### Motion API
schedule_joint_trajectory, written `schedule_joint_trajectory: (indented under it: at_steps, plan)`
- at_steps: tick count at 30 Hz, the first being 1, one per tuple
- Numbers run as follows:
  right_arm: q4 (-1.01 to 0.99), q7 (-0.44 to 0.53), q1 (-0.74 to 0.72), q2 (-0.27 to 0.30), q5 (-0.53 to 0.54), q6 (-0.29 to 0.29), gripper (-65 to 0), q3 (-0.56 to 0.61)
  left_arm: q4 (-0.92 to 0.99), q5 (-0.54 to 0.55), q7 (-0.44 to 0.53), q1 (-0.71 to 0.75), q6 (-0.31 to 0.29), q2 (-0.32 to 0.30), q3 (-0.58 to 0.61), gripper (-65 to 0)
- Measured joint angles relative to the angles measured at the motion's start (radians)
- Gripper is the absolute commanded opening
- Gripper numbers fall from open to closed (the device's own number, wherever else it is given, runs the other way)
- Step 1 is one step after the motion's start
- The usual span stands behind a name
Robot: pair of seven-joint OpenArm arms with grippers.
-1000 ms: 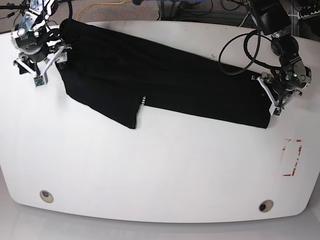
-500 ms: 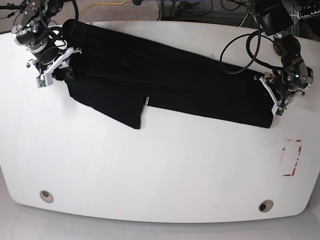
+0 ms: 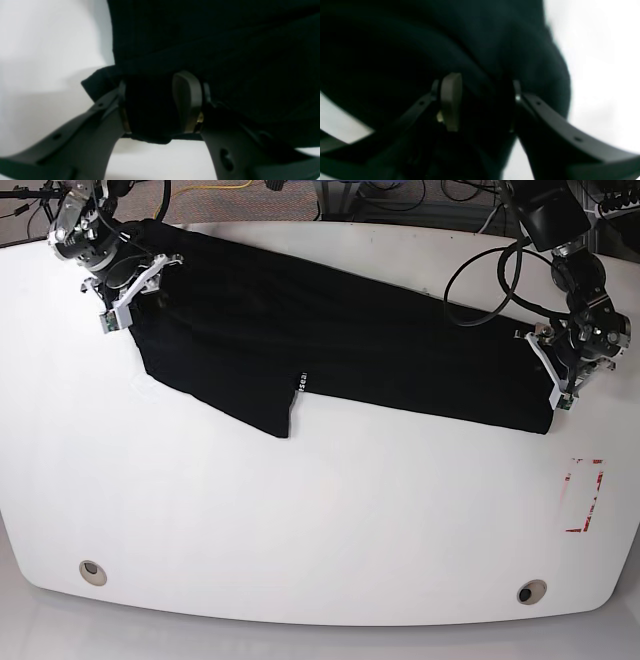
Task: Fold the T-shirt properly
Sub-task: 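Pull the folded shirt with both grippers to straighten it, then move the right gripper down along the shirt toward the hanging flap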
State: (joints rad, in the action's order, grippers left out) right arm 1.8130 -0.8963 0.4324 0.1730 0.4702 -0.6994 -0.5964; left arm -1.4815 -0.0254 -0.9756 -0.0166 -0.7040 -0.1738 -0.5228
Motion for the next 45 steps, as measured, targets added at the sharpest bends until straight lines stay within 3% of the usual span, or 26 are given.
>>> schedule_joint_trajectory:
  at_steps: [4,10,18,27,32,35,41,45]
  plan:
    - [-0.144,0.149,-0.027,0.038,-0.112,-0.007,-41.1,0.057,0.000,0.000,-0.001,0.002,0.000,-0.002,0.000,-39.9]
    - [-0.333,0.408,-0.108,0.114,-0.142,-0.010,-41.1,0.127,-0.009,0.014,0.029,0.036,0.010,-0.005,-0.001,-39.9]
    - [-0.493,0.484,-0.218,0.230,-0.127,-0.045,-41.1,0.203,-0.018,0.034,0.055,0.073,0.014,-0.007,-0.006,-39.9]
    - [-0.526,0.411,-0.321,0.322,-0.169,-0.050,-40.3,0.263,-0.032,0.074,0.102,0.126,0.015,0.010,-0.012,-39.9]
    - [-0.354,0.255,-0.299,0.328,-0.233,-0.019,-37.3,0.261,-0.072,0.071,0.098,0.153,0.015,0.022,-0.010,-39.9]
    - [-0.225,0.150,-0.299,0.316,-0.257,0.008,-28.9,0.254,-0.110,0.061,0.076,0.172,0.014,0.030,-0.007,-39.9]
    - [-0.063,0.091,-0.384,0.248,-0.221,-0.001,-6.3,0.261,-0.190,0.011,0.004,0.189,0.015,0.066,-0.007,-39.9]
    - [-0.070,0.042,-0.441,0.211,-0.229,-0.003,-1.4,0.266,-0.233,-0.002,-0.082,0.193,0.010,0.075,-0.003,-39.9]
